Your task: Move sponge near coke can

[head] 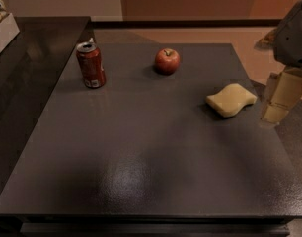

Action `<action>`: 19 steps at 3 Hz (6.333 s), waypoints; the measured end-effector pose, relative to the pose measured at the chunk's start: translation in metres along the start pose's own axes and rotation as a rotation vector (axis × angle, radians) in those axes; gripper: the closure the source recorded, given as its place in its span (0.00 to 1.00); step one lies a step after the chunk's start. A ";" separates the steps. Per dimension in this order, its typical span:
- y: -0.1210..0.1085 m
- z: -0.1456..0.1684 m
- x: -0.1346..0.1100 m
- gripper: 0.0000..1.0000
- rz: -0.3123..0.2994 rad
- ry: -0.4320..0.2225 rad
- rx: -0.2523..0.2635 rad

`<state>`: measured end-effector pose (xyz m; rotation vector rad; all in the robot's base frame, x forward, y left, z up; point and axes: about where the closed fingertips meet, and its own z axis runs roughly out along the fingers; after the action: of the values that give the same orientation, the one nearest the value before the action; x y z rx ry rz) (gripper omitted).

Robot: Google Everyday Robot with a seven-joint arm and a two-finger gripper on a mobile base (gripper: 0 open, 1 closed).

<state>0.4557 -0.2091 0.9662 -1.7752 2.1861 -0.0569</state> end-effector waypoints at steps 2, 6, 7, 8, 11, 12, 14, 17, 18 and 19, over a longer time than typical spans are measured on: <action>-0.045 0.052 -0.019 0.00 -0.093 -0.005 -0.065; -0.086 0.117 0.009 0.00 -0.189 0.085 -0.115; -0.083 0.127 0.020 0.00 -0.193 0.093 -0.127; -0.074 0.138 0.025 0.02 -0.210 0.089 -0.151; -0.066 0.134 0.015 0.70 -0.230 0.063 -0.187; -0.058 0.113 -0.015 0.94 -0.247 0.045 -0.176; -0.015 0.084 -0.097 1.00 -0.295 -0.016 -0.162; 0.018 0.117 -0.202 1.00 -0.358 -0.069 -0.121; 0.016 0.127 -0.231 1.00 -0.371 -0.083 -0.100; 0.012 0.140 -0.256 1.00 -0.377 -0.099 -0.100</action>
Offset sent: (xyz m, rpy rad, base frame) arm 0.0947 0.0221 -0.0577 -0.0277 0.0877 0.1547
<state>0.5272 0.0627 0.8885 -2.1748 1.7900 0.0537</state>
